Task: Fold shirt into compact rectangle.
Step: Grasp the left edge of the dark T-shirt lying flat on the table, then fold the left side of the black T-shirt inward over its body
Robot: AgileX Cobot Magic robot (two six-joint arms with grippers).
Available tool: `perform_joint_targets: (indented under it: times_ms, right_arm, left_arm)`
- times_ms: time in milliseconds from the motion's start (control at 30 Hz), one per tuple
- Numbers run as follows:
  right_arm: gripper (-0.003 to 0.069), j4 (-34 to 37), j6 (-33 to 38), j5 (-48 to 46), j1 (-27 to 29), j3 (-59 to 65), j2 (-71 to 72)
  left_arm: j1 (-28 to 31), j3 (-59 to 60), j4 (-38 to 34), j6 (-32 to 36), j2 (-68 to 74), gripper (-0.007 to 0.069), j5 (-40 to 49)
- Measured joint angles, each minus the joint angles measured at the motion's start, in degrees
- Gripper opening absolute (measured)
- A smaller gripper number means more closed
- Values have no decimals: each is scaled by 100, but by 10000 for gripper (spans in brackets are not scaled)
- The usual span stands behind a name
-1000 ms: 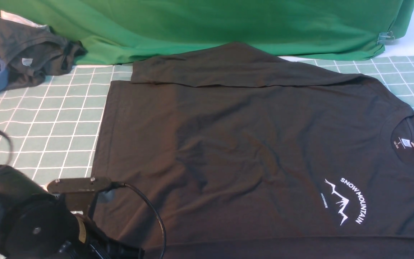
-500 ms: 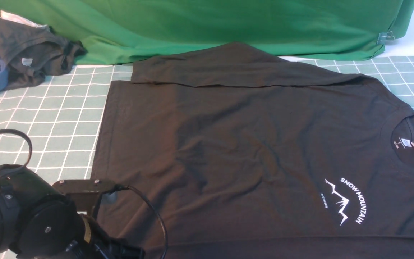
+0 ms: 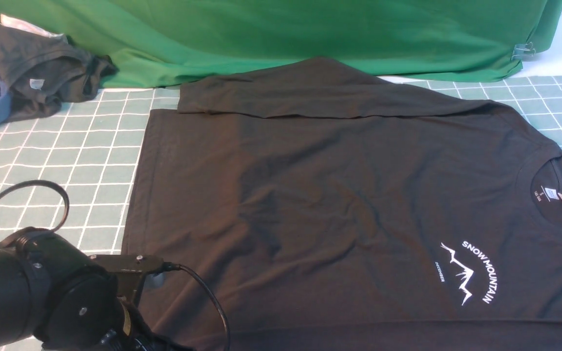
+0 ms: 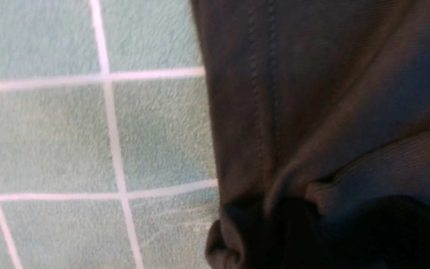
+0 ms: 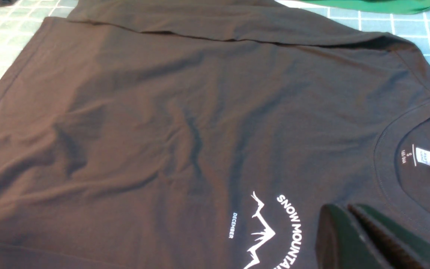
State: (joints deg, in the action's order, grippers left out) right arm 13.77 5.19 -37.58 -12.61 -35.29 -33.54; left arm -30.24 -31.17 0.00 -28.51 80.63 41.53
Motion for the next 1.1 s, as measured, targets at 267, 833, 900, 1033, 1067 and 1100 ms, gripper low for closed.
perform_joint_targets:
  times_ms: [267, 833, 900, 1033, 1067, 1100]
  right_arm:
    - [26, 10, 0, 0, 0, 0, 0]
    - [33, 14, -10, 122, 0, 0, 0]
    - [34, 14, -17, 151, 0, 0, 0]
    - [38, 14, -23, 156, 0, 0, 0]
    - [37, 14, -23, 156, 0, 0, 0]
    - [37, 14, -23, 156, 0, 0, 0]
  left_arm:
    - [0, 0, -461, 844, -197, 16, 75]
    - [0, -1130, -399, 825, -1608, 8, 497]
    - [0, -1511, 63, 579, -1544, 8, 579]
    - [0, -2191, 1024, 161, -1232, 8, 765]
    - [0, -2287, 1132, 132, -1145, 8, 778]
    - [0, -2490, 1225, 119, -1001, 8, 795]
